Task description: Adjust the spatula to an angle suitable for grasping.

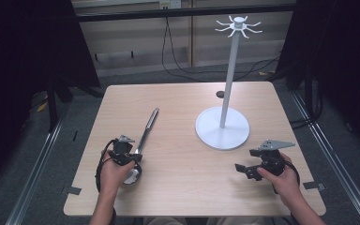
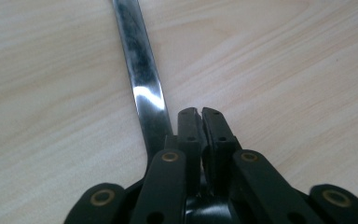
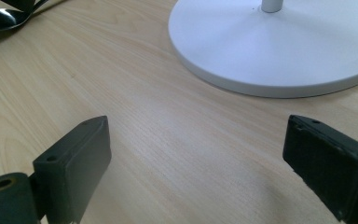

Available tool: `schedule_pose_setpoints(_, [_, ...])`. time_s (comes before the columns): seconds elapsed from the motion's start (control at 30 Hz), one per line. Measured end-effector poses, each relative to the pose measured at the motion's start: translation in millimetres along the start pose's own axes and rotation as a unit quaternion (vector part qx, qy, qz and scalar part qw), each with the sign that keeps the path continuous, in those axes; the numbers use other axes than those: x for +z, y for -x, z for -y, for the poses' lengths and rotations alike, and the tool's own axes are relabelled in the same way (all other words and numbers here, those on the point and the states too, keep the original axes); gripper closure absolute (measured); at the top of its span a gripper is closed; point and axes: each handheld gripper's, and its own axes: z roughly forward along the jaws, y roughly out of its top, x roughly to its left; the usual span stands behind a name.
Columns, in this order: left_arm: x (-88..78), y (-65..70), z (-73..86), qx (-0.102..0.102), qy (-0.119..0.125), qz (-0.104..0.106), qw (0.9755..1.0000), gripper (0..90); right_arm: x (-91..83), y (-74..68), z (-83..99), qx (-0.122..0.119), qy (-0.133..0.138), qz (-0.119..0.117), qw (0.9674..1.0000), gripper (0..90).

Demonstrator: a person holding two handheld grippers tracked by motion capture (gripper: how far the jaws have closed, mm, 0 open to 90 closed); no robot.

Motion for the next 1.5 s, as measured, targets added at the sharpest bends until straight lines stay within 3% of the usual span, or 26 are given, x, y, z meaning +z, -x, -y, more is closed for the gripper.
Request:
schedule_pose_setpoints(0.03, [0.1,0.3,-2.1,0.001,0.005,-0.011,0.9999,76.9,-0.9,0.4,0.1,0.000,0.002,-0.001,1.0000,7.4])
schedule_pose_setpoints(0.1, [0.6,-0.9,-6.0,0.002,0.003,-0.013,0.9999,76.5,-1.4,0.6,0.3,0.001,0.001,-0.001,1.0000,7.4])
schedule_pose_setpoints(0.13, [1.8,-1.2,-7.6,-0.004,0.005,-0.014,0.9999,71.1,-1.8,1.0,0.7,0.002,0.002,-0.002,1.0000,7.4])
schedule_pose_setpoints(0.17, [3.2,-1.6,-9.2,-0.006,0.008,-0.023,0.9997,71.1,-1.8,1.0,0.7,0.002,0.002,-0.002,1.0000,7.4])
schedule_pose_setpoints(0.2, [4.4,-2.5,-10.9,-0.005,0.008,-0.028,0.9996,63.3,-2.0,1.2,1.0,0.003,0.001,-0.002,1.0000,7.4])
schedule_pose_setpoints(0.23, [5.4,-5.3,-15.3,-0.005,0.003,-0.041,0.9991,61.4,-1.9,1.1,1.2,0.003,0.001,-0.002,1.0000,7.4])
schedule_pose_setpoints(0.3, [5.4,-6.1,-18.0,-0.012,0.008,-0.044,0.9989,59.4,-1.7,0.9,1.2,0.003,0.001,-0.002,1.0000,7.4])
schedule_pose_setpoints(0.33, [5.4,-8.6,-23.8,-0.009,0.006,-0.059,0.9982,58.0,-2.1,0.5,1.3,0.004,0.001,-0.003,1.0000,7.4])
schedule_pose_setpoints(0.4, [5.8,-10.1,-26.4,-0.015,0.006,-0.064,0.9979,54.9,-2.5,0.6,1.4,0.002,0.003,-0.003,1.0000,7.4])
schedule_pose_setpoints(0.53, [14.2,-18.7,-35.0,-0.019,-0.029,-0.063,0.9974,53.9,-3.6,0.5,2.0,0.003,0.001,-0.002,1.0000,7.4])
schedule_pose_setpoints(0.9, [37.4,-21.4,-44.5,-0.026,-0.063,-0.059,0.9960,51.6,-5.0,3.3,3.4,0.007,0.004,-0.002,1.0000,7.4])
schedule_pose_setpoints(1.07, [44.2,-17.0,-52.4,-0.015,-0.075,-0.061,0.9953,57.0,-6.2,4.2,3.6,0.008,0.005,0.000,1.0000,7.4])
schedule_pose_setpoints(1.13, [44.5,-16.0,-55.6,-0.010,-0.082,-0.066,0.9944,68.3,-6.3,4.4,3.9,0.010,0.005,0.000,0.9999,7.4])
schedule_pose_setpoints(1.17, [45.5,-15.5,-56.6,-0.018,-0.084,-0.056,0.9947,71.9,-6.2,4.7,4.2,0.010,0.004,0.000,0.9999,7.4])
schedule_pose_setpoints(1.27, [46.6,-11.9,-60.3,-0.020,-0.097,-0.052,0.9937,74.9,-6.3,4.6,4.6,0.010,0.000,0.000,1.0000,7.4])
schedule_pose_setpoints(1.33, [46.6,-9.5,-60.9,-0.001,-0.100,-0.056,0.9935,75.1,-6.6,4.3,4.2,0.008,0.004,0.000,1.0000,7.4])
schedule_pose_setpoints(1.4, [46.2,-7.5,-58.6,-0.019,-0.093,-0.047,0.9944,75.2,-7.1,4.3,4.2,0.008,0.004,0.001,1.0000,7.4])
schedule_pose_setpoints(1.5, [43.1,-5.4,-57.7,-0.011,-0.088,-0.042,0.9952,75.3,-6.7,4.3,4.8,0.009,0.004,0.001,1.0000,7.4])
